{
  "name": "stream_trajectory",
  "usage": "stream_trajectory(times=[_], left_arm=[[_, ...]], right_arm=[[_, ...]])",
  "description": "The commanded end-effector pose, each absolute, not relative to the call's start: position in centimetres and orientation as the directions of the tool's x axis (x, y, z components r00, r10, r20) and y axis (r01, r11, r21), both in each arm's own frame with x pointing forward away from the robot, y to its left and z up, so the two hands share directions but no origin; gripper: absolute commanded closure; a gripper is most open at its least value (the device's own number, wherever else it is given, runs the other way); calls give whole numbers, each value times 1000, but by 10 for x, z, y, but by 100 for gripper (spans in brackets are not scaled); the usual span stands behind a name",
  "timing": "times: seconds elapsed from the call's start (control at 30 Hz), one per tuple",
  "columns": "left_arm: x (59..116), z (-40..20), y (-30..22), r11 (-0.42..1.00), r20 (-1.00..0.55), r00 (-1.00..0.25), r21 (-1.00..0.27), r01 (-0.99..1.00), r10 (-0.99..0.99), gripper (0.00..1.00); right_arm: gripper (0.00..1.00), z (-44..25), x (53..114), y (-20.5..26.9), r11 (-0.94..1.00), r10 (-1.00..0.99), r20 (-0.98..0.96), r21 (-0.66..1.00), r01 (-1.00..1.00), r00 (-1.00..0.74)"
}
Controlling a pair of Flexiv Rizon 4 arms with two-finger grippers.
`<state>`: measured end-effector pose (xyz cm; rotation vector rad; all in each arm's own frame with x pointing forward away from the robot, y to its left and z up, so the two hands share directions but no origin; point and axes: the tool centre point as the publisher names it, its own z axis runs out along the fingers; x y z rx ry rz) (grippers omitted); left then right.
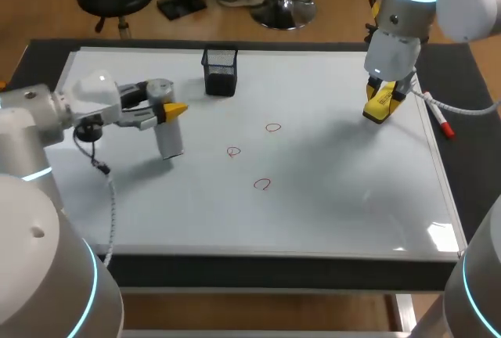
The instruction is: Pick up the inspection probe, press it on each red-marked spot on the whiteboard one by one, put down the probe, pick up the eraser, and wipe off all the red marks.
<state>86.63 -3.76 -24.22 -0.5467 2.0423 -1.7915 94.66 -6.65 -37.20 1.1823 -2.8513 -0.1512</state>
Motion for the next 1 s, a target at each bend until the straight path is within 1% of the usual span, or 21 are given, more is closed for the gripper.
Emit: stream_trajectory(times=[0.03,0.57,1.0], left_arm=[[839,-234,-4,108,-30,-798,-993,-45,-601,100],[821,-235,54,106,-37,-705,-993,-55,-708,100],[820,-236,66,110,-42,-674,-992,-59,-737,100]], right_arm=[[100,-371,947,-67,702,-709,12,108,-704,-705],[100,-371,947,-67,702,-709,12,108,-704,-705],[100,-371,947,-67,702,-709,12,108,-704,-705]])
